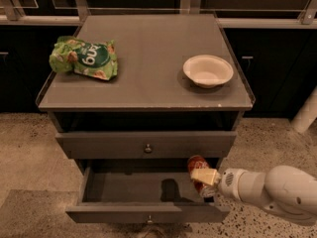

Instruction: Place coke can into middle drawer

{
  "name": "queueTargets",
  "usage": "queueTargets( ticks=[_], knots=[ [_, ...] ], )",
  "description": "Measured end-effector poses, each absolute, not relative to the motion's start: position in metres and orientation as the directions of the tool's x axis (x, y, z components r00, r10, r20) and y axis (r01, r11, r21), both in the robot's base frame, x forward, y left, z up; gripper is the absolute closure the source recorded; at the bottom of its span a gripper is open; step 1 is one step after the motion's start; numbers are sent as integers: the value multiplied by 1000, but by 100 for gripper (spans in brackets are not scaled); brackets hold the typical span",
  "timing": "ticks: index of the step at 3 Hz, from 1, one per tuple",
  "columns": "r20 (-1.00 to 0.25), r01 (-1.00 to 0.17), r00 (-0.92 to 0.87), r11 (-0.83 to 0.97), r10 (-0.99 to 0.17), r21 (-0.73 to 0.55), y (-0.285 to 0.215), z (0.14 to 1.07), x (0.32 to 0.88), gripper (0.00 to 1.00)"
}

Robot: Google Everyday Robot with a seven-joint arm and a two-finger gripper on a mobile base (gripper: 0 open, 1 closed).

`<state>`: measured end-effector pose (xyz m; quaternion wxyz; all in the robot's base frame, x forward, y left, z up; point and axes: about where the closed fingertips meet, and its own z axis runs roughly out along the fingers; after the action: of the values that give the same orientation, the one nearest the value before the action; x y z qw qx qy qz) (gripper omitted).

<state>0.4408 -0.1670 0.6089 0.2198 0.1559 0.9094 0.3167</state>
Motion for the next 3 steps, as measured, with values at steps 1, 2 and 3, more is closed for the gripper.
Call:
queueTargets(
  ticks=[1, 2, 3],
  knots=[
    [-288, 176, -836, 725, 467, 665, -150, 569, 460, 100],
    [-296, 187, -824, 724, 483, 664, -153, 564, 465, 100],
    [-290, 217, -811, 721, 509, 659, -159, 559, 465, 100]
  ],
)
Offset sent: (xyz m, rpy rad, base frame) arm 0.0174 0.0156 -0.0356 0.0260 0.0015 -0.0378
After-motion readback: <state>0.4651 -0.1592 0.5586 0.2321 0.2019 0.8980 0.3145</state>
